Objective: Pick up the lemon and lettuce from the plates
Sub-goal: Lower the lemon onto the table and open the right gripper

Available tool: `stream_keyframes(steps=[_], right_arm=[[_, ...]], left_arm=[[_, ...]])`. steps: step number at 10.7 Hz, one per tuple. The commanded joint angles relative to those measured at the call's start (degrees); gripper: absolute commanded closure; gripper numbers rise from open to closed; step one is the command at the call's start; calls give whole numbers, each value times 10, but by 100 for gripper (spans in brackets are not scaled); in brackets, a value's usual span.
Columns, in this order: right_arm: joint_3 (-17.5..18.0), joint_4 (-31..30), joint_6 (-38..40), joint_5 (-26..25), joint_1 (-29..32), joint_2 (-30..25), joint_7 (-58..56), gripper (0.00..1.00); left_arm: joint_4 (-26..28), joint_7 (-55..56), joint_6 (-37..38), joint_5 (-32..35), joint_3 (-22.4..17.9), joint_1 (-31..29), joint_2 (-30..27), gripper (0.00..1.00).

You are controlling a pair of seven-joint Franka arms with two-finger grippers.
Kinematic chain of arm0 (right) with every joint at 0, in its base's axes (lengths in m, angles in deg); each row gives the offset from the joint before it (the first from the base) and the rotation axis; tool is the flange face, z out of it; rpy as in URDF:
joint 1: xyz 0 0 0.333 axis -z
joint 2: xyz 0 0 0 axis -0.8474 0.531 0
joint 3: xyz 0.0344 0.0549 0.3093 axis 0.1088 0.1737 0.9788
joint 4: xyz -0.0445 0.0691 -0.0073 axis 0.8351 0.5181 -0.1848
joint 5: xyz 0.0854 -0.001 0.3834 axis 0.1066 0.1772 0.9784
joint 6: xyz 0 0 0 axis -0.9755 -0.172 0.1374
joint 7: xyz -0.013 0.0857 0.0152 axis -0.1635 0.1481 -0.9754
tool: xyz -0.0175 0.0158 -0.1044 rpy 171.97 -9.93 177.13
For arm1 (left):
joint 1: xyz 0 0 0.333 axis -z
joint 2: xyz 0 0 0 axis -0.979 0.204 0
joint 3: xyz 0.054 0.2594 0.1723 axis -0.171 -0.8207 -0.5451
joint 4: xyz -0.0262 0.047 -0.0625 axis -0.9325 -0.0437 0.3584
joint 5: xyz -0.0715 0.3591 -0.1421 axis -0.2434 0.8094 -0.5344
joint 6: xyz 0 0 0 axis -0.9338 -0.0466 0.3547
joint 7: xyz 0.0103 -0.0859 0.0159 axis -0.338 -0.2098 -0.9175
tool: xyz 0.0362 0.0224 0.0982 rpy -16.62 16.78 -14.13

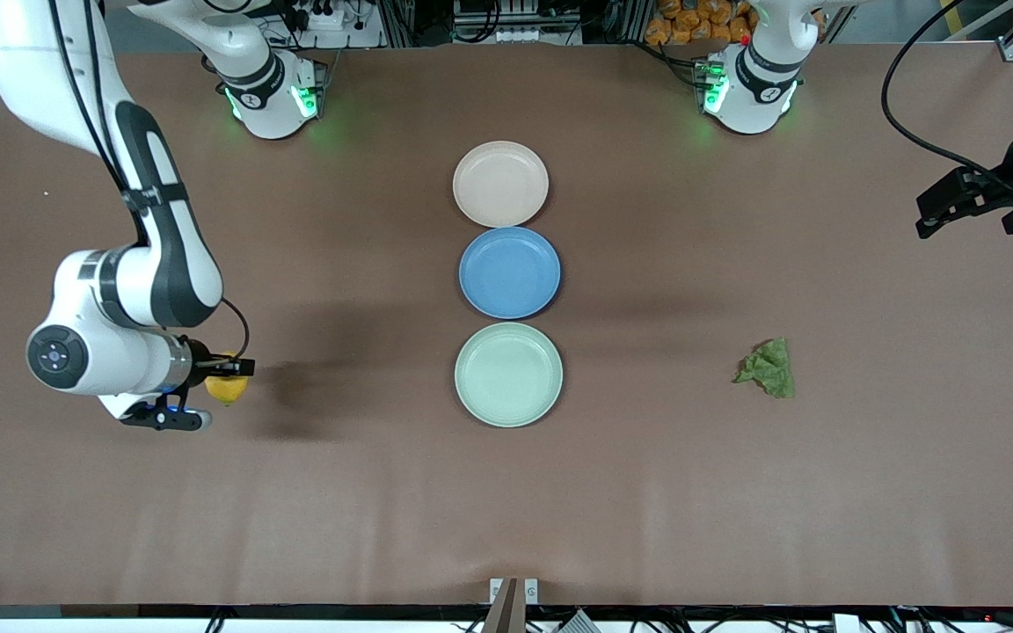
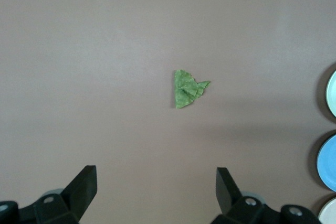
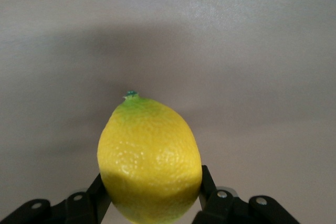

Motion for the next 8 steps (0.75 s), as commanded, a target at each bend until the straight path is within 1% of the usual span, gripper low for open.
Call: stream_keyframes(steps=[1,3,5,6,7,8], right_arm=[[10,5,-55,-4,27,48,-23,99],[10,7,-73,-4,56,65,-51,96],[10,5,-111,-4,70,83,-73,94],[10,5,-125,-4,78,90,-86,87],[10,5,-130,-4,86,94,-86,54],[10,5,-128,-2,93,93,-87,17]], left_arm=[[-5,-10,9,-15,1,-5,-8,0],[-4,-11,9,-13,2,-5,-1,0],[-2,-11,9,-11,1,-5,5,0],[-3,-10,8,-12,1,-5,5,0],[-4,-9,8,-12,1,-5,5,0],[-3,-10,8,-12,1,-5,5,0]])
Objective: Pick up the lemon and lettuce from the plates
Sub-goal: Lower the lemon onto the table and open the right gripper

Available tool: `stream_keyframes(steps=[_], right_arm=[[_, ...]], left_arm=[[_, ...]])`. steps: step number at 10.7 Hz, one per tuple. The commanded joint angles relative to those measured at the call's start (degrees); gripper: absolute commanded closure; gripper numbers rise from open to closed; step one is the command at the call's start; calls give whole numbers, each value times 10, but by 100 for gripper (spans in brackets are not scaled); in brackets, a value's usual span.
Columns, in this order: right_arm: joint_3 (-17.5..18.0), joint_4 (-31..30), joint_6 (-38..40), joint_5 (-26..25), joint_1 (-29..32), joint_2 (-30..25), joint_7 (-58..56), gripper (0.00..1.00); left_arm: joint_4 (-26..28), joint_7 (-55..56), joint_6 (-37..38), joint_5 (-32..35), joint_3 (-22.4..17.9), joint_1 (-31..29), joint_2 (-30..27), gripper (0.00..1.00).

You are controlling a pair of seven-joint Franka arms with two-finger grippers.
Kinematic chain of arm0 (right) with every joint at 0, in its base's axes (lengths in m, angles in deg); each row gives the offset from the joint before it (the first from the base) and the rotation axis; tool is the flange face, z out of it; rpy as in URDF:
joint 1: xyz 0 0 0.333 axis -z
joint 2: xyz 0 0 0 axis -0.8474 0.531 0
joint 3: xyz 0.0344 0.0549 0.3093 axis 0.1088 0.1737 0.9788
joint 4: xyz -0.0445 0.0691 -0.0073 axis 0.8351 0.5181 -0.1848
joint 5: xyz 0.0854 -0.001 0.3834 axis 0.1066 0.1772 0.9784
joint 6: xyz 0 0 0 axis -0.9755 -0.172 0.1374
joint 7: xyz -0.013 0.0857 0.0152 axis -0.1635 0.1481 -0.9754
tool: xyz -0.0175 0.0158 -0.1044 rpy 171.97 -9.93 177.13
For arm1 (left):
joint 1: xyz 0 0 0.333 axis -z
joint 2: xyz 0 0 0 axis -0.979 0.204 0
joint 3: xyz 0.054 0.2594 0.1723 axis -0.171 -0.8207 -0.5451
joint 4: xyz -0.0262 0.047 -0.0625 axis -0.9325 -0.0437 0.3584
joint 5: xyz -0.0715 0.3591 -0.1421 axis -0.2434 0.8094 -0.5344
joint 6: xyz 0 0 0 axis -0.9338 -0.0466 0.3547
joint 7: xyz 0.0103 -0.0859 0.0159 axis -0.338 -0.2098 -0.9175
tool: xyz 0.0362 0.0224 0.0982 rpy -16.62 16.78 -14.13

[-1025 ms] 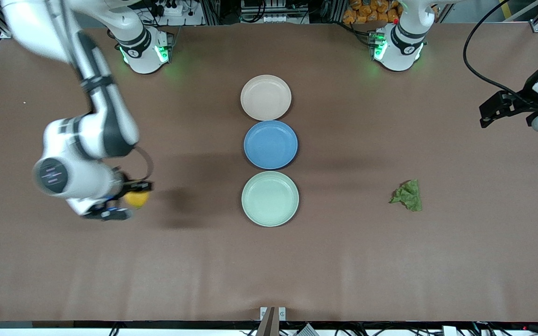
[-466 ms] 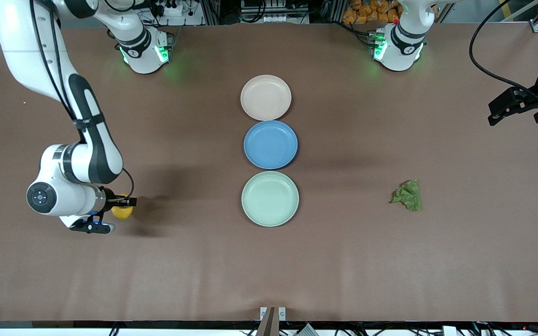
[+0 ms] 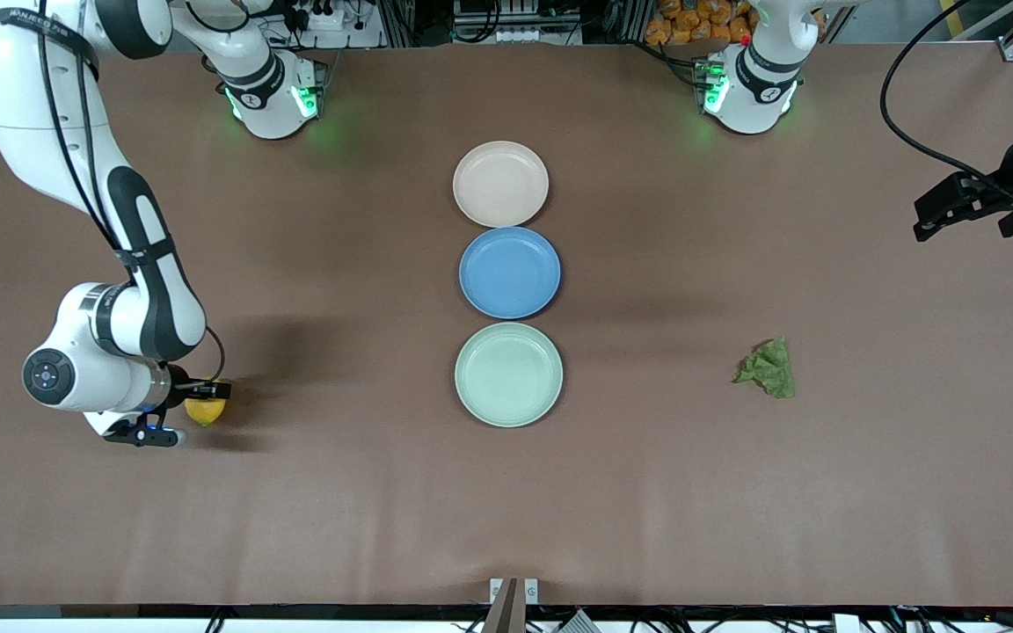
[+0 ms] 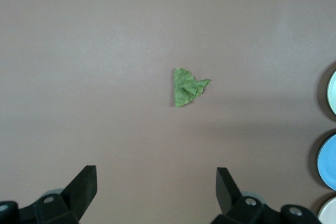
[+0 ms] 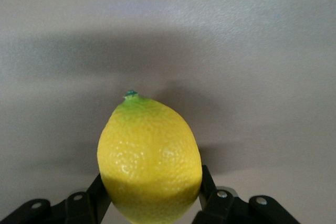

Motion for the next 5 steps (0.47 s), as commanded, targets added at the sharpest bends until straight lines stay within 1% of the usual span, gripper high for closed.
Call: stream_keyframes(steps=[1,3,5], right_arm=[[9,5,-4,-3,24,7,-10,0],[9,4,0,-5,20,0,-12,0],[9,-8,6,-5,20,-29,-30,0]], left_arm=[[-4,-11,8,-11,1,-5,-2,0],[-4,-10,7,-12,1,-4,-2,0],[-4,-10,7,-12,2,-4,-2,0]])
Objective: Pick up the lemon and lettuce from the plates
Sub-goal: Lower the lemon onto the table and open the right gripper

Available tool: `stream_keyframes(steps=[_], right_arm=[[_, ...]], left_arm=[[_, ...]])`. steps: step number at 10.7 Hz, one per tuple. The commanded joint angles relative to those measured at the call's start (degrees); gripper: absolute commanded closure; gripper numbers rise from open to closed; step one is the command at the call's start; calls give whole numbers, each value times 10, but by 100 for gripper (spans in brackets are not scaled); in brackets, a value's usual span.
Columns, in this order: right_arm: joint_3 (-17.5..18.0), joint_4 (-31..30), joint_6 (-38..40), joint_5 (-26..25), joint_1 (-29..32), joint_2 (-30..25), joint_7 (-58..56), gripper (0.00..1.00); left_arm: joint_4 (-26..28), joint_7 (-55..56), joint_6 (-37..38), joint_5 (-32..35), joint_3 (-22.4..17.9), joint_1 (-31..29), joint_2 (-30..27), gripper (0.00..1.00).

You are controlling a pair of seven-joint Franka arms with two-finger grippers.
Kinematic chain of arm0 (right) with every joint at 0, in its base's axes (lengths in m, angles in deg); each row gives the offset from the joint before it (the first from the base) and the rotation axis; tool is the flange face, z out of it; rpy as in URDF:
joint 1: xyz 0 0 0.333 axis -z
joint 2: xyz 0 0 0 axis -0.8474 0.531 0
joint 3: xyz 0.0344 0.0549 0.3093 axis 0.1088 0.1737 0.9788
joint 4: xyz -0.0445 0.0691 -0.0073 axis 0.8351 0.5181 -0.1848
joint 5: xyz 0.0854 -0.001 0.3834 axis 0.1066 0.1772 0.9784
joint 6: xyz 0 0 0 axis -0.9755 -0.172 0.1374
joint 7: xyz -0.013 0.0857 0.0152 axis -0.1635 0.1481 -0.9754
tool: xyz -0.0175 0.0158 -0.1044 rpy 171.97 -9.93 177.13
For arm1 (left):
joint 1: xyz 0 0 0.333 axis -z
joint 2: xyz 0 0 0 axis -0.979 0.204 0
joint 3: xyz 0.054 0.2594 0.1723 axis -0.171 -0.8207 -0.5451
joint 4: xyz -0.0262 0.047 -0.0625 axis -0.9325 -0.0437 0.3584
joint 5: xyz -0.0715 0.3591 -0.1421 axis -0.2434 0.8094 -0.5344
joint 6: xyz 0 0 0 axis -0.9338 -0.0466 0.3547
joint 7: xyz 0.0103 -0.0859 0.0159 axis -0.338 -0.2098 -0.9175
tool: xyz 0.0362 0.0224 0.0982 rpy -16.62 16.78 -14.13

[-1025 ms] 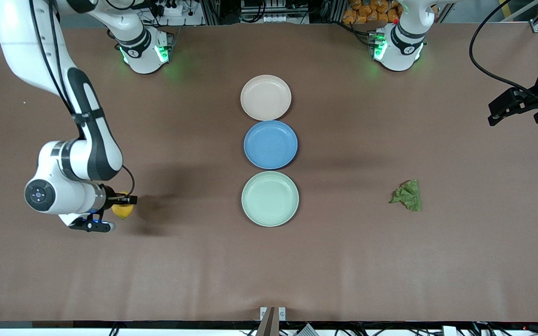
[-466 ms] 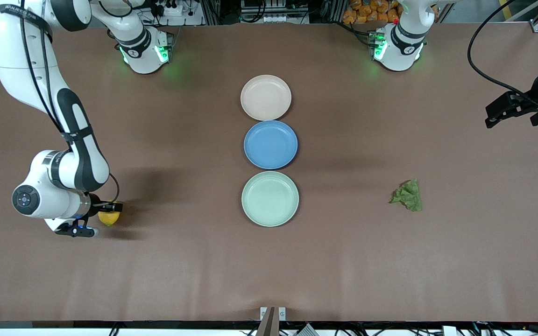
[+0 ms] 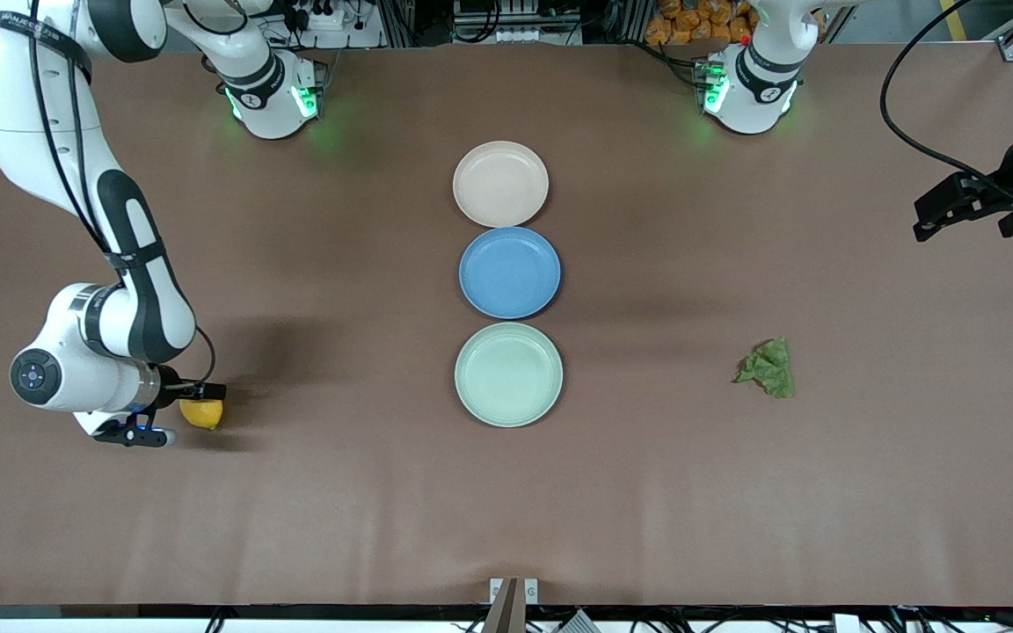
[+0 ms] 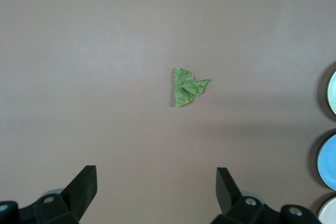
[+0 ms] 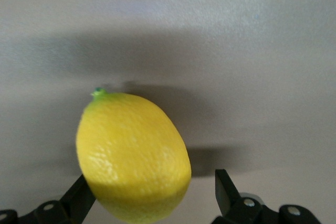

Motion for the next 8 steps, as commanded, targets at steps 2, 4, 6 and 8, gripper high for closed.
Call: stream_keyframes(steps=[2,4,6,8], right_arm=[[6,-58,-8,-11,0,-67,-26,0],[7,-154,-50,-32,-11,-125,-25,0],[12,-239,-73,-60,-3,-198,-26,0],[21,-242,-11,-61,17,-253,-21,0]], left_arm=[[-4,-7,7,-11,2,-3,-1,0],[-3,-4,7,-11,3,1,0,0],[-2,-2,7,-11,4,2,4,0],[-2,-1,7,-12,4,2,5,0]])
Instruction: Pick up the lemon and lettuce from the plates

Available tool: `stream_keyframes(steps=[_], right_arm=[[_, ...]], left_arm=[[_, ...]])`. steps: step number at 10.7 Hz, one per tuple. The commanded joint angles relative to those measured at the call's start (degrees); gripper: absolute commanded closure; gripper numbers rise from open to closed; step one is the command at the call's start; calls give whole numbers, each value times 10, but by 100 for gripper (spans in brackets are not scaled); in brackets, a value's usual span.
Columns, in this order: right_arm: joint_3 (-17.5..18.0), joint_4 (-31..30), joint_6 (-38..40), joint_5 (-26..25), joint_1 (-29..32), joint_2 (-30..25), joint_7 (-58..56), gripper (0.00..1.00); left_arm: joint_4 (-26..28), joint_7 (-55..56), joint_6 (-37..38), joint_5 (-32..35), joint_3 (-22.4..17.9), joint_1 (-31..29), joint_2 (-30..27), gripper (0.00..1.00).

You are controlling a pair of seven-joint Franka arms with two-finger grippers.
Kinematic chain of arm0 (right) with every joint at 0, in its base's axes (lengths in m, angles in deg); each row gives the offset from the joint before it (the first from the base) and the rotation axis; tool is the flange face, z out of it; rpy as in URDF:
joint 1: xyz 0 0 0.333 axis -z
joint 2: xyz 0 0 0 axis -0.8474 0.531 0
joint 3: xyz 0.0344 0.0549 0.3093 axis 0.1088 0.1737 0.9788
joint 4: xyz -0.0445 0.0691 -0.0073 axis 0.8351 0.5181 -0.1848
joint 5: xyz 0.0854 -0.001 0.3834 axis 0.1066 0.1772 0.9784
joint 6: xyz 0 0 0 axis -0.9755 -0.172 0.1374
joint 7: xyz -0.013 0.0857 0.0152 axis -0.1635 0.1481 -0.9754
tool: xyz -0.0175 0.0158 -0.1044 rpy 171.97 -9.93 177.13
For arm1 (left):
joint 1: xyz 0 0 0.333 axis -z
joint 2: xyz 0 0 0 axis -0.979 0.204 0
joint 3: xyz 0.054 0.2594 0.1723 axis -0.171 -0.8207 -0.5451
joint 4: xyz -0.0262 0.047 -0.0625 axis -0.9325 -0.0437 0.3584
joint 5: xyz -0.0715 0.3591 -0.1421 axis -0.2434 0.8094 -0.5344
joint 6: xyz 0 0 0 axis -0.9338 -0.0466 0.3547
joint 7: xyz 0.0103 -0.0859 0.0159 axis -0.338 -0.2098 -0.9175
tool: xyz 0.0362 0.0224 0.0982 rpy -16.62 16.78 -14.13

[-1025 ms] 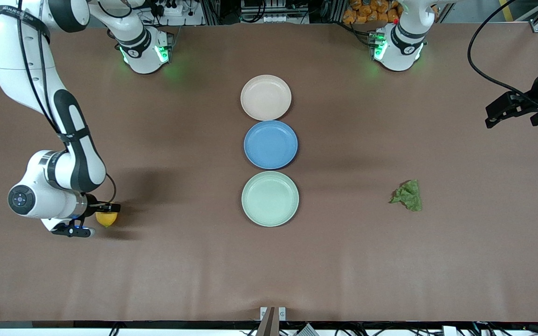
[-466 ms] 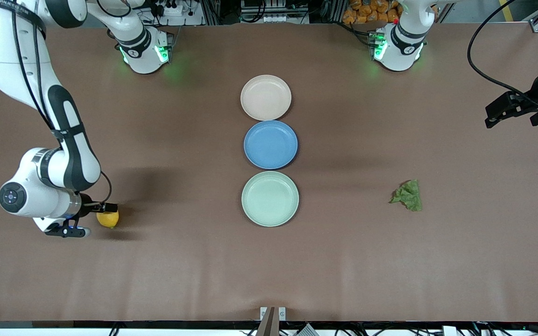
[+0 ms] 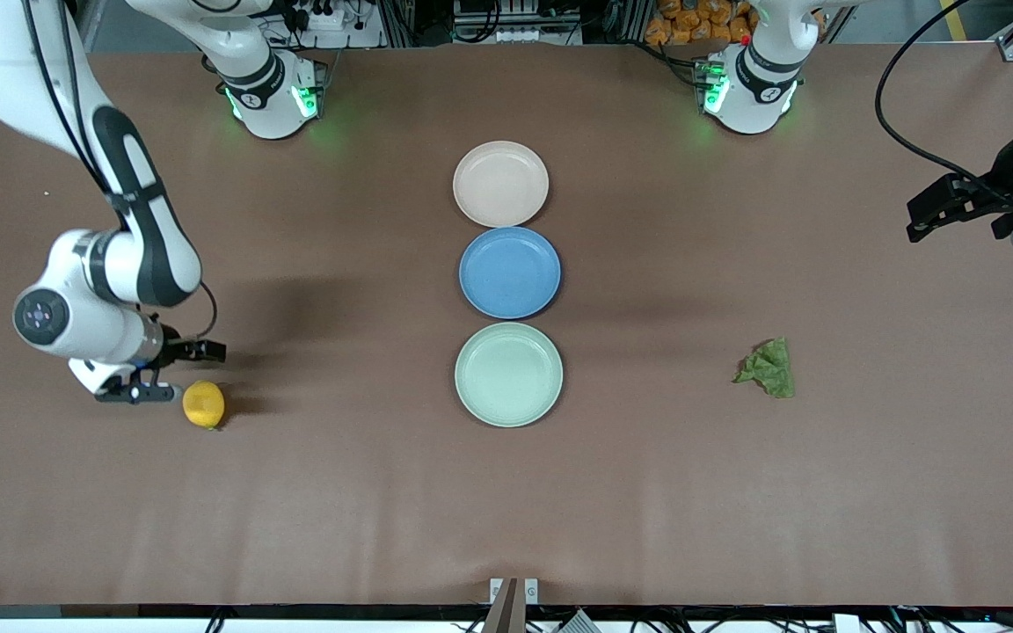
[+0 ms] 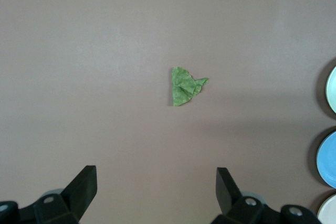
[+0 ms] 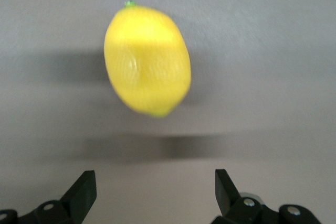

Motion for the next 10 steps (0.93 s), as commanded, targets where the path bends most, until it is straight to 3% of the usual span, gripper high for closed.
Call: stream_keyframes(steps=[1,3,6,8,10], right_arm=[[26,-42,88,-16,36,-130,-3,0],[52,-9,155,-25,62,-179,-23,0],[51,84,239,-25,63,-182,-68,0],[51,140,336,-20,58,-196,-61,0],[52,167,361,-6,50,-224,-19,0]], left_arm=[[-4,-2,7,-12,0,-1,2,0],[-3,-1,7,-12,0,0,2,0],[-2,-2,7,-12,0,-1,2,0],[-2,-3,7,-12,0,-2,1,0],[-2,-1,7,-12,0,-1,2,0]])
